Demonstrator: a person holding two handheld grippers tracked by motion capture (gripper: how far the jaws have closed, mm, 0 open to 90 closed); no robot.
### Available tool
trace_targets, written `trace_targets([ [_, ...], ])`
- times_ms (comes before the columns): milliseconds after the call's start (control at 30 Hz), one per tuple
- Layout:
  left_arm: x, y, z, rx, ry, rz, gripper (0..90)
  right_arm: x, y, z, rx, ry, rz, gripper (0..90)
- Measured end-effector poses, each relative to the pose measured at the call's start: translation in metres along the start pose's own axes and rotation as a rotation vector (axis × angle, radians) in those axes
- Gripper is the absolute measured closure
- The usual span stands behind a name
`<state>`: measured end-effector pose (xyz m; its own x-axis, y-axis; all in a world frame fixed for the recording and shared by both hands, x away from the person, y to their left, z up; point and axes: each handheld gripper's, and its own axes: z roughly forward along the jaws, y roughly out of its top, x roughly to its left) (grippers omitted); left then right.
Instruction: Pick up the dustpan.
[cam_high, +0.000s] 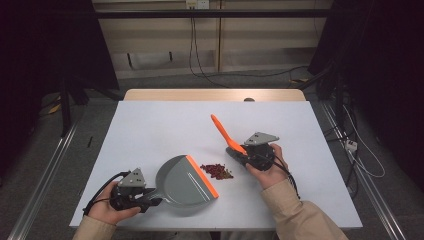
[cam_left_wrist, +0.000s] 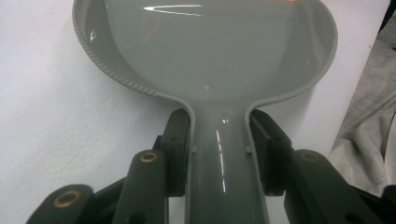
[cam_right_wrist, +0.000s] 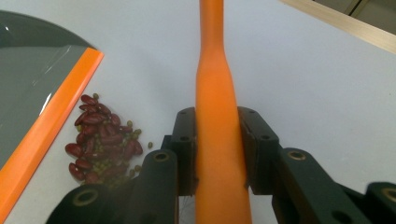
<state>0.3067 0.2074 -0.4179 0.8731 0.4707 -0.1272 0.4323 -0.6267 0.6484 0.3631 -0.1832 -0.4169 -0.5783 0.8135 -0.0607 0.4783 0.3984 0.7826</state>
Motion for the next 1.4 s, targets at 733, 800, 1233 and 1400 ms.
trace_targets([
  [733,-0.003,-0.001,0.012,0.04,-0.031,0.018,61.6,0.008,0.0,-0.002,0.04,-0.025,0.033,71.1],
  [800,-0.003,-0.002,0.012,0.042,-0.033,0.016,61.4,0.01,0.0,-0.002,0.042,-0.032,0.027,71.1],
  [1233,-0.003,-0.003,0.013,0.027,-0.029,0.008,57.1,0.009,-0.001,-0.003,0.03,-0.033,0.036,71.1],
  [1400,-0.003,-0.003,0.014,0.037,-0.028,0.024,57.0,0.01,-0.001,-0.002,0.027,-0.034,0.045,71.1],
])
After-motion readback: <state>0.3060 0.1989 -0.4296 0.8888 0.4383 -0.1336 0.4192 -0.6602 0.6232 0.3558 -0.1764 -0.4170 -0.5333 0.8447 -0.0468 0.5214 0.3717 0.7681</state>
